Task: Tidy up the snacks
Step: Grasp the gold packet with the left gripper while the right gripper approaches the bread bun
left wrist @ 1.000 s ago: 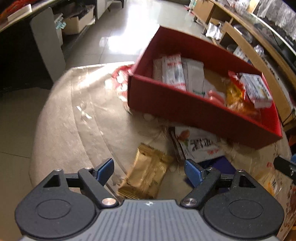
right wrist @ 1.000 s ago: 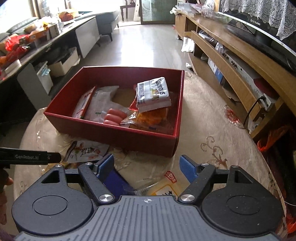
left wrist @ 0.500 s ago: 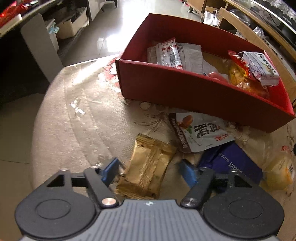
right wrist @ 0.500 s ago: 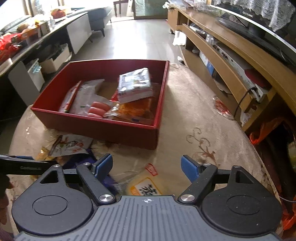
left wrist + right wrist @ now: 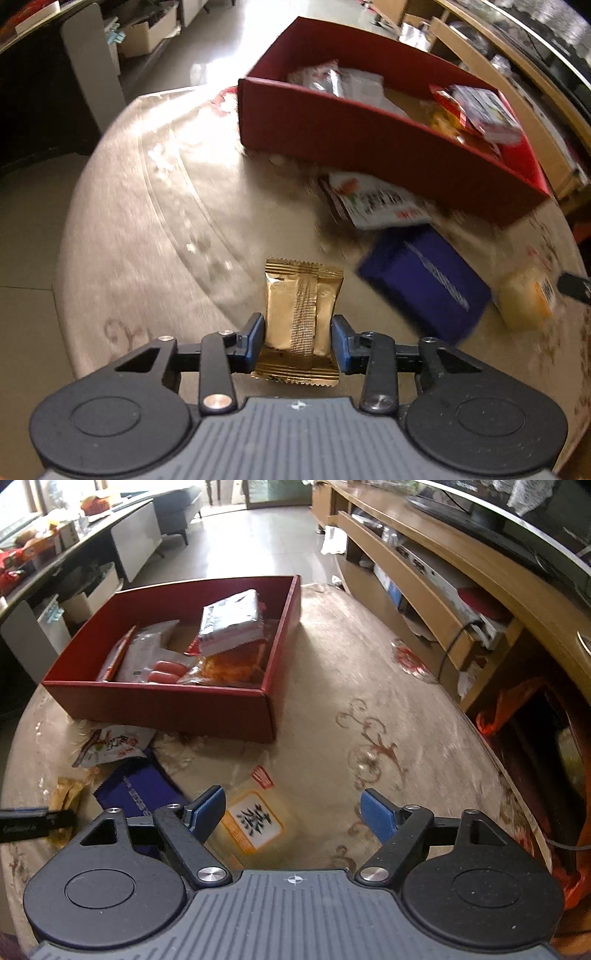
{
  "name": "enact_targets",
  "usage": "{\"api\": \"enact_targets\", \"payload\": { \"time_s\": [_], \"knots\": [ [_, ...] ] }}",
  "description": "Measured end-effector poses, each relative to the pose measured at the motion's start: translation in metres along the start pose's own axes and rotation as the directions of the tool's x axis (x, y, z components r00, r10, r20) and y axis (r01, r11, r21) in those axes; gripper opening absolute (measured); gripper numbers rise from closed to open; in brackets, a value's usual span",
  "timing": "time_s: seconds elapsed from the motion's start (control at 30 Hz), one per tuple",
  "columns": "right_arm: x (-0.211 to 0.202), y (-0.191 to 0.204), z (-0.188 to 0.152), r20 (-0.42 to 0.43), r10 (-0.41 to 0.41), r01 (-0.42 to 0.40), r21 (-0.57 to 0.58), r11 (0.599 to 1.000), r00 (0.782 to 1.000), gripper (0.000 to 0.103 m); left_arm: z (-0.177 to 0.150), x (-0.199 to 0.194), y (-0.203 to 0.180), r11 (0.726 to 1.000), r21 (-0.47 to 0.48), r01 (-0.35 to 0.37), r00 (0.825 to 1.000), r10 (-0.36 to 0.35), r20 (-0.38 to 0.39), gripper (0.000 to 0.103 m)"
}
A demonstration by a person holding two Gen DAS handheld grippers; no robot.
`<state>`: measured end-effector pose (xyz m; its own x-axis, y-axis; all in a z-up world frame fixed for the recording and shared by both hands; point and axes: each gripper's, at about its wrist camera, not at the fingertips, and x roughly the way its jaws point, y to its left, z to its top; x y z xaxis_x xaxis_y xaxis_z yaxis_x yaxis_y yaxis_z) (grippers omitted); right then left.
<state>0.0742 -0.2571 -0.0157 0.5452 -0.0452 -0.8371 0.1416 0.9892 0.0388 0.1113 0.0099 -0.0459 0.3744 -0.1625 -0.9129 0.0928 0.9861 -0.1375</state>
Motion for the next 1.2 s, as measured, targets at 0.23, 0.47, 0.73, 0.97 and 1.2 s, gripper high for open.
{"api": "enact_targets", "payload": {
  "time_s": [0.23,0.47,0.73,0.97,1.2],
  "knots": [
    [0.016,-0.014,-0.007,-0.075,0.041,-0.031,0.137,0.99,0.996,0.085,-0.02,-0.005,-0.011,0.999,0.028,0.036,0.999,-0.035,-0.025,0.039],
    [0.021,0.013,0.001,-0.06,0.055,-0.056,-0.012,0.998,0.997,0.091,-0.016,-0.002,-0.007,0.998,0.014,0.061,0.997,-0.061,-0.041,0.042],
    [0.056,0.026,0.013,-0.136,0.068,-0.071,-0.016,0.997,0.988,0.098,-0.014,0.002,-0.009,0.995,-0.006,0.097,0.994,-0.097,-0.053,0.059],
    [0.059,0.024,0.0,-0.161,0.056,-0.067,-0.068,0.995,0.985,0.093,-0.012,0.003,-0.01,0.994,-0.007,0.105,0.993,-0.106,-0.06,0.063],
    [0.026,0.011,-0.039,-0.191,0.034,-0.052,-0.092,0.994,0.981,0.083,-0.017,0.004,-0.019,0.996,0.047,0.079,0.996,-0.077,-0.054,0.069]
  ]
}}
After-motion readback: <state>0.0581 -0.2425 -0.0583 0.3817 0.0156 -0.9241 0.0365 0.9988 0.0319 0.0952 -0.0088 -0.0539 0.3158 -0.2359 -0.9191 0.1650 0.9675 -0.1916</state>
